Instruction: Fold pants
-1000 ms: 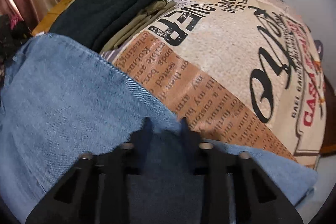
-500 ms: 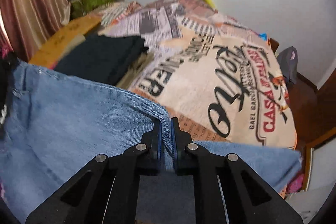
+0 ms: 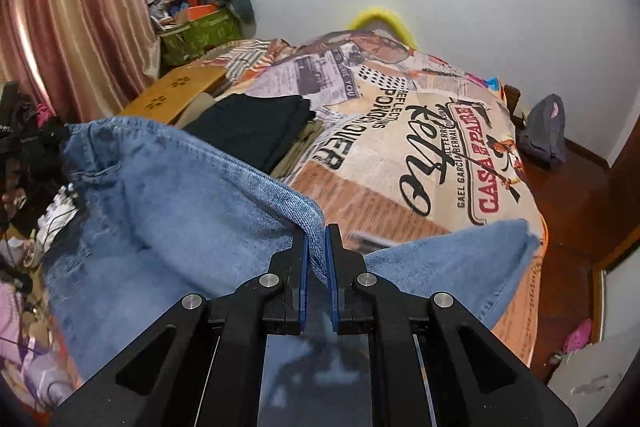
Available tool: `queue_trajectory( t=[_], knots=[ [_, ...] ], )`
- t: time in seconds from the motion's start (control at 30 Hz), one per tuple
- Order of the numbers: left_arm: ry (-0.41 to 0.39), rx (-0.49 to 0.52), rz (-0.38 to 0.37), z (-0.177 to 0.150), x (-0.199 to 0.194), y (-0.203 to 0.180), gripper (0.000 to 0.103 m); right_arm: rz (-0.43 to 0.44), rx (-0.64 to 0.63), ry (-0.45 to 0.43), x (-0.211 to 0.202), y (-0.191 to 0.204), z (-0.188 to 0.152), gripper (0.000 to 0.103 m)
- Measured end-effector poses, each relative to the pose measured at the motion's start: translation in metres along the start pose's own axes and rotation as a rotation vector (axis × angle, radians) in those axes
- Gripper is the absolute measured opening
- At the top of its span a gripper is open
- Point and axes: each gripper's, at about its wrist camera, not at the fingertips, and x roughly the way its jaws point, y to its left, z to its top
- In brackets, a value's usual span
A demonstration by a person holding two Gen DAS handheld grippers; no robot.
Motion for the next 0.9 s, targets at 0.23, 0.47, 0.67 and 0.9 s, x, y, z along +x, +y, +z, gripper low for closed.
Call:
queue_trajectory(
  t=[0.23,0.47,0.67,0.9],
  knots=[
    [-0.009,-0.036,0.002,-0.044,-0.039,0.015,0.006,0.044,0.023,-0.043,-0.043,0.019,-0.035,0.007],
    [-0.007,-0.084,-0.013,-0.095,-0.062,0.033,0.006,0.053,0.070,-0.042,-0.058,0.032,-0.077,0.007],
    [0.024,-0.116,0.001,-0.144,-0.062,0.045,0.007,0.046,0.074,-0.033,-0.067,0.043,-0.108,0.007],
    [0.081,-0.138,0.024,-0.190,-0.048,0.055,0.007,0.063,0.119,0.006,-0.060,0.046,-0.136,0.007]
  ],
)
